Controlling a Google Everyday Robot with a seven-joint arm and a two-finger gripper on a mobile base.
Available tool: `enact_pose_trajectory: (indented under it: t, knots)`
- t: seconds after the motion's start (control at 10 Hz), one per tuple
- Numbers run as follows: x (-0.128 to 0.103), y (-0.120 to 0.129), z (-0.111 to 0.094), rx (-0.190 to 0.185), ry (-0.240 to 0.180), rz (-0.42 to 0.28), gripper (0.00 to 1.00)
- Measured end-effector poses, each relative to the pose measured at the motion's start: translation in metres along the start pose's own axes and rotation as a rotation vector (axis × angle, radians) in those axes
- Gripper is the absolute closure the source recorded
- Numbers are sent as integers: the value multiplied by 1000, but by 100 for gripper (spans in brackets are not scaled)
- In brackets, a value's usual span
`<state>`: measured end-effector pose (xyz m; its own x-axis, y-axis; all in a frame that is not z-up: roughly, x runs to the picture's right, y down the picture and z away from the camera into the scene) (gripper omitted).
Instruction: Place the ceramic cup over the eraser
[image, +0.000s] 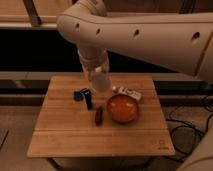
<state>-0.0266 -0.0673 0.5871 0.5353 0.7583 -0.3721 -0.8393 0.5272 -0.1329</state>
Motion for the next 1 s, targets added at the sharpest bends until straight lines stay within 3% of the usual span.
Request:
enact_pose_trajectory:
  t: [0.2, 0.4, 0.7, 0.9, 1.0]
  knots:
    - [-1, 2, 1, -1, -2, -6, 100]
    - [-8, 1, 8, -1, -37, -12, 100]
    - [-38, 6, 30, -31, -185, -28, 100]
    - [-43, 11, 43, -69, -240, -4, 100]
    - [-39, 13, 51, -87, -247, 14, 100]
